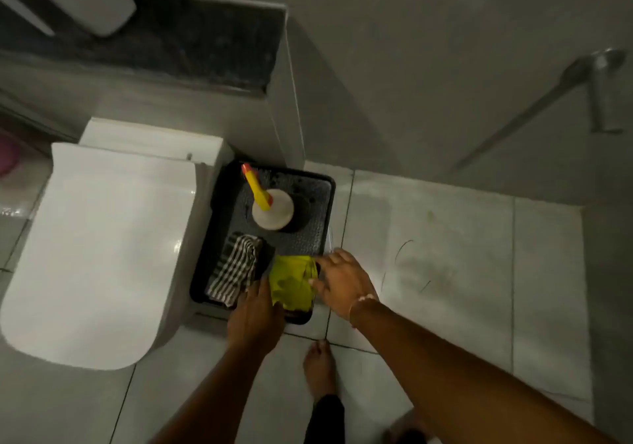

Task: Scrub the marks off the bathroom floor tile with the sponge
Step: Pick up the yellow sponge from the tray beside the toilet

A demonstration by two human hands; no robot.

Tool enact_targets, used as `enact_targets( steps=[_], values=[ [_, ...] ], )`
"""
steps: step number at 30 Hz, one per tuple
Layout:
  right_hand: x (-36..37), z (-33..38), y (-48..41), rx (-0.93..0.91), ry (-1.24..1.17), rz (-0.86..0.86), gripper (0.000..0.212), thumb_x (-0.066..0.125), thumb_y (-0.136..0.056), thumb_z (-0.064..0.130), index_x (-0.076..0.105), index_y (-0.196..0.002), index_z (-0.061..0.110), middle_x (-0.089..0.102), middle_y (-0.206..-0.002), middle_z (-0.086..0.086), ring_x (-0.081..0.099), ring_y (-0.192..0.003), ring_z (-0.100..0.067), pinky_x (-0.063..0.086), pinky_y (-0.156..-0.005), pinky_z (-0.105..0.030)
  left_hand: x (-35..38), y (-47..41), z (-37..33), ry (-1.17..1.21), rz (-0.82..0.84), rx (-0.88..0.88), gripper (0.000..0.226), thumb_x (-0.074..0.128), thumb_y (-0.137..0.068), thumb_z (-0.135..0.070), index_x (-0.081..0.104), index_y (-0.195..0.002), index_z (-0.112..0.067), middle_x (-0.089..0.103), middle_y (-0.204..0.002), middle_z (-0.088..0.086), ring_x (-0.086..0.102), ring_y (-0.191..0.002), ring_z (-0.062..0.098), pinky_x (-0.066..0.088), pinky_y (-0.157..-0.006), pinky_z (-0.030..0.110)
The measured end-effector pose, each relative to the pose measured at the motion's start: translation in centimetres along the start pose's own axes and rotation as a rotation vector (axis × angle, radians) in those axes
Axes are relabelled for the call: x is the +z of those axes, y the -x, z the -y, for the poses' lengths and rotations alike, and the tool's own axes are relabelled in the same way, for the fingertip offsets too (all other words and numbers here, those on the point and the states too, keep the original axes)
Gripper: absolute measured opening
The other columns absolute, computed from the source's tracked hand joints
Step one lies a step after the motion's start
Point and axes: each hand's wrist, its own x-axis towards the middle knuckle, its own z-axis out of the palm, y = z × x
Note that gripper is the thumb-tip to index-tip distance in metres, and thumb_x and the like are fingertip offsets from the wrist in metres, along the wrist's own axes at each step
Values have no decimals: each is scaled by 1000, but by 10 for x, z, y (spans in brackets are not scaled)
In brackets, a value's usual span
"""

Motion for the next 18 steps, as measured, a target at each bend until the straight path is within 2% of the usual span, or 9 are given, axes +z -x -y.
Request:
enact_targets(
  steps=[4, 7, 10, 14, 18],
  values=[
    [32, 3, -47, -82, 148, -49, 62, 51, -91, 47, 41, -143, 15, 53, -140, -9, 41, -130, -31, 34, -104, -44, 30, -34, 9, 41, 29, -94, 60, 46, -95, -26, 28, -151, -12, 39, -154, 12, 38, -138, 37, 40, -108, 49],
    [49, 2, -65, -114, 251, -67, 62, 52, -89, 54, 49, -136, 14, 59, -131, -8, 45, -121, -31, 36, -96, -44, 44, -51, 14, 85, 6, -146, 59, 44, -96, -27, 29, -150, -11, 41, -151, 17, 39, -136, 40, 39, -107, 51],
    [53, 1, -77, -141, 328, -69, 58, 56, -86, 57, 56, -128, 16, 60, -126, -6, 45, -119, -30, 35, -96, -43, 47, -65, 15, 171, -47, -169, 51, 47, -95, -29, 41, -142, -10, 50, -143, 20, 45, -130, 43, 41, -105, 53],
    [60, 0, -85, -140, 312, -70, 53, 59, -85, 55, 59, -123, 18, 62, -125, -5, 46, -120, -28, 35, -96, -41, 56, -72, 13, 307, -65, -181, 47, 59, -92, -34, 53, -130, -8, 61, -130, 19, 54, -122, 41, 47, -101, 54],
    [61, 0, -89, -121, 267, -43, 47, 59, -86, 52, 62, -120, 19, 62, -125, -5, 43, -123, -28, 33, -98, -40, 58, -76, 12, 367, -66, -237, 38, 64, -89, -34, 64, -114, -5, 69, -111, 19, 62, -107, 38, 51, -85, 42]
  ],
)
